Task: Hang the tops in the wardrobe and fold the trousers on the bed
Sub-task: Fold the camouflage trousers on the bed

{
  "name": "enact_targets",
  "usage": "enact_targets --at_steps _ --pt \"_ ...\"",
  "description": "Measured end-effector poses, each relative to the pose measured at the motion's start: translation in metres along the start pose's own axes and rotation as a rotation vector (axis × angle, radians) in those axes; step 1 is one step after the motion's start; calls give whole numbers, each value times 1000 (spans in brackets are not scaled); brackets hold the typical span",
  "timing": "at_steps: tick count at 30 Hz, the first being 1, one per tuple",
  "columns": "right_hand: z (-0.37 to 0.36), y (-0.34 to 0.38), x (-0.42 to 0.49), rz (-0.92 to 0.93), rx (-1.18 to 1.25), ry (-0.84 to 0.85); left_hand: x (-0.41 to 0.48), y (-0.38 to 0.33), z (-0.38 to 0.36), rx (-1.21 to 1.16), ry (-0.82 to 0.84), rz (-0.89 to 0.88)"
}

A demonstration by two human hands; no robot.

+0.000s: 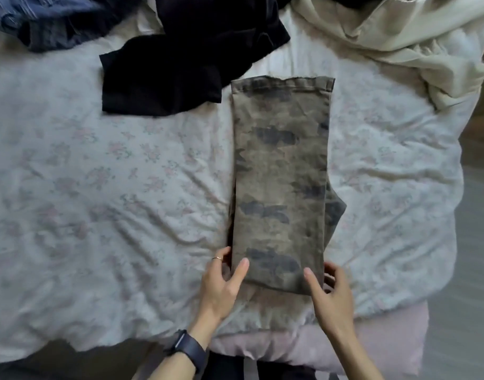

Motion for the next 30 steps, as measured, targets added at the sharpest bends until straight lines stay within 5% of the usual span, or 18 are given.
enact_targets --at_steps 5,9,14,20,23,26,30 --pt "1 -43 -10 -149 23 76 1 13 4 451 28 -206" --pt "6 -30 -8 -4 -36 140 10 21 6 491 73 -79" --pt "5 -33 -23 112 -224 69 1 29 7 704 -63 -47" --pt "-1 -43 -16 89 -323 0 -19 39 4 434 -243 94" --pt "3 -21 -17 285 -397 -226 -28 14 3 542 -429 -254" --pt "-18 34 -25 727 -386 -325 -27 -12 -31 667 -335 -711" --pt "-83 69 10 977 -614 -32 19 -2 -80 923 -110 -835"
Point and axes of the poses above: each hand's wrist, its own x-axis towards the middle knuckle, its own z-axis out of the back of the hand, y = z × x, the point moved 5 cm from there along x, towards the middle knuckle, and after that the axes turned 14 degrees about -y, right-handed, at the moved point
